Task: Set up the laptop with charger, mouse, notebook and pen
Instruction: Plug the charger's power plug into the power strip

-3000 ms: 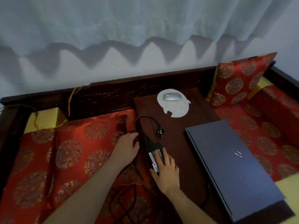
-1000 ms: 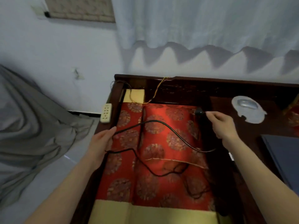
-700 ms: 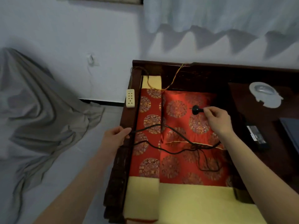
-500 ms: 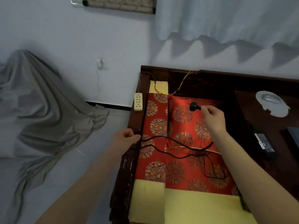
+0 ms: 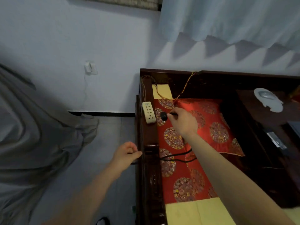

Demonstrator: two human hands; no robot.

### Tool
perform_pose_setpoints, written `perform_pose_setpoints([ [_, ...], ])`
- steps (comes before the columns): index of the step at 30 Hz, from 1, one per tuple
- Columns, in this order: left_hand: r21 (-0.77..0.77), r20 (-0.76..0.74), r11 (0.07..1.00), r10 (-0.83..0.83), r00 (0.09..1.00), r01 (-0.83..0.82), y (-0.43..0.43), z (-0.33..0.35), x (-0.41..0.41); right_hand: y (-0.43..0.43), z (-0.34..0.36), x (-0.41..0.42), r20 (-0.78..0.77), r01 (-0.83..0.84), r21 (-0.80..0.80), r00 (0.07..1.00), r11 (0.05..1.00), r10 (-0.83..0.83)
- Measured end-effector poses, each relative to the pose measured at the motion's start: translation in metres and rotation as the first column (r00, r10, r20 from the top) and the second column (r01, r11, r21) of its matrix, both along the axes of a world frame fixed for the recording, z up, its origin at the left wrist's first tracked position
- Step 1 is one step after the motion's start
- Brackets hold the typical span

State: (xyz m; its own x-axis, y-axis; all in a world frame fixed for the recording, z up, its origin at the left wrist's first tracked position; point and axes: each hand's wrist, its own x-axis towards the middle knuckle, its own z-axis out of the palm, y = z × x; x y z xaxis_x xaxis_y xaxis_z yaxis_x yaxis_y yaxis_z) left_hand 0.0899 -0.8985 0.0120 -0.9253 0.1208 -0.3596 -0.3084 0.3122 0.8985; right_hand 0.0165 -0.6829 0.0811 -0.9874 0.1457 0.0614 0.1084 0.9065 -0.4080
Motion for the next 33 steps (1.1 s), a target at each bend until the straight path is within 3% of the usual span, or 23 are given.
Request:
perform_pose_setpoints([
  [6,0.088,0.116,0.976,-0.209,0.971,0.2,-0.042,-0.042,-0.036,-0.036,-0.022,-0.021,-0.016,0.022,0.247,1.0,0.969,-0.019],
  [12,0.073,0.198,0.92,-0.392,0.899,0.385,-0.054,-0.071,-0.094,-0.042,-0.036,-0.05,-0.022,0.275,0.173,0.961,0.946,-0.276],
  [16,0.07,0.248,0.872,-0.485,0.838,0.484,-0.06,-0.08,-0.13,-0.036,-0.054,-0.062,0.011,0.216,0.26,0.974,0.941,-0.226],
  [19,0.063,0.296,0.814,-0.568,0.768,0.577,-0.058,-0.092,-0.156,-0.03,-0.07,-0.076,-0.004,0.189,0.267,0.981,0.945,-0.195],
  [29,0.284,0.415,0.64,-0.753,0.51,0.714,-0.056,-0.12,-0.201,-0.059,-0.091,-0.103,0.103,0.347,0.188,0.924,0.919,-0.369],
  [33,0.315,0.399,0.454,-0.86,0.317,0.834,-0.05,-0.126,-0.221,-0.064,-0.098,-0.108,0.123,0.431,0.247,0.875,0.868,-0.469],
])
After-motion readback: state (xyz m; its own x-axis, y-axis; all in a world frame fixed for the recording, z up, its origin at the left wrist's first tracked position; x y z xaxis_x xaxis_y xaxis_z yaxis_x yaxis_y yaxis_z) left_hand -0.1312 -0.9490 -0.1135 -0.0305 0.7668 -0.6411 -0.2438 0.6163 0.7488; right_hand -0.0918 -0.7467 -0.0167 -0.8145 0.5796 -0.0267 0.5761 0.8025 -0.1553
